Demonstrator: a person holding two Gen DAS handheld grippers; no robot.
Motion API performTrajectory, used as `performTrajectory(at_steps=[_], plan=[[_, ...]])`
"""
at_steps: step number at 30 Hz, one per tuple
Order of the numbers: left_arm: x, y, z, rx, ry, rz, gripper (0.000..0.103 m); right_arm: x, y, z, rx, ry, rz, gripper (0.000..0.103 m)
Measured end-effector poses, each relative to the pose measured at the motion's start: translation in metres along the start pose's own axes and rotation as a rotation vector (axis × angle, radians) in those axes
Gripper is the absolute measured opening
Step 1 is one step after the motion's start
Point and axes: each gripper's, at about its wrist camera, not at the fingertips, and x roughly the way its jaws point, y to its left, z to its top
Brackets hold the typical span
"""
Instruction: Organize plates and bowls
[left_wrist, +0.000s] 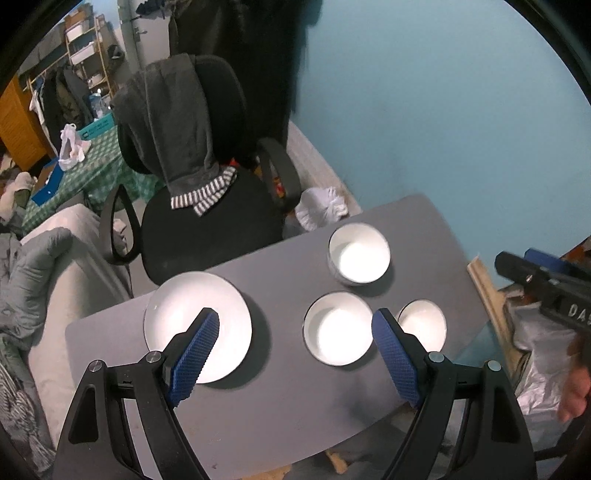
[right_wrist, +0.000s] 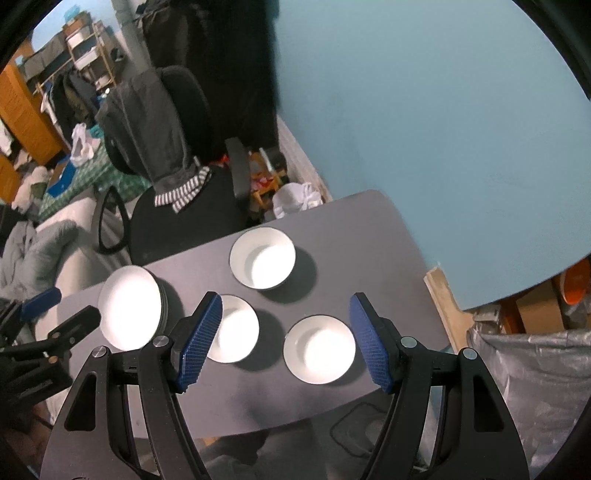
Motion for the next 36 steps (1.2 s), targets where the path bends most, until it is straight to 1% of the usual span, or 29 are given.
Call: performTrajectory(at_steps=[8,10,13,19,22,25,28,32,36], plan=[[0.029,0.004,-0.006,-0.030,0.044,0.007,0.086,0.035,0.000,0.001,-0.053,0.071,0.049,0.070],[0.036,0.004,-0.008,-0.039,0.052,-0.001,0.086,0.046,0.001,-0.001,-0.059,0.088,0.074,0.070],[0.048,0.005,-0.011,-0.063,0.074,-0.041,0.086,0.064,0.002,-0.004,-0.068,0.116,0.086,0.070],[0.078,0.007,-0.017,-0.112,0.114,-0.081,0.086,0.105,-0.001,-0.012,-0.057,0.207,0.143,0.070],[0.092,0.007,-0.018,-0.129,0.130,-0.093,0.086,0.126,-0.001,-0.015,-0.079,0.250,0.153,0.070],[0.108,0.007,-0.019,-0.137,0.151,-0.079,0.086,0.144,-0.001,-0.018,-0.107,0.275,0.144,0.070],[0.121,0.004,-0.020,-0.122,0.166,-0.057,0.086,0.161,0.000,-0.021,-0.134,0.308,0.141,0.070],[0.142,0.002,-0.024,-0.098,0.195,-0.028,0.086,0.181,0.001,-0.025,-0.161,0.359,0.154,0.070],[0.162,0.002,-0.030,-0.090,0.228,-0.010,0.086,0.195,0.006,-0.028,-0.196,0.383,0.162,0.070]])
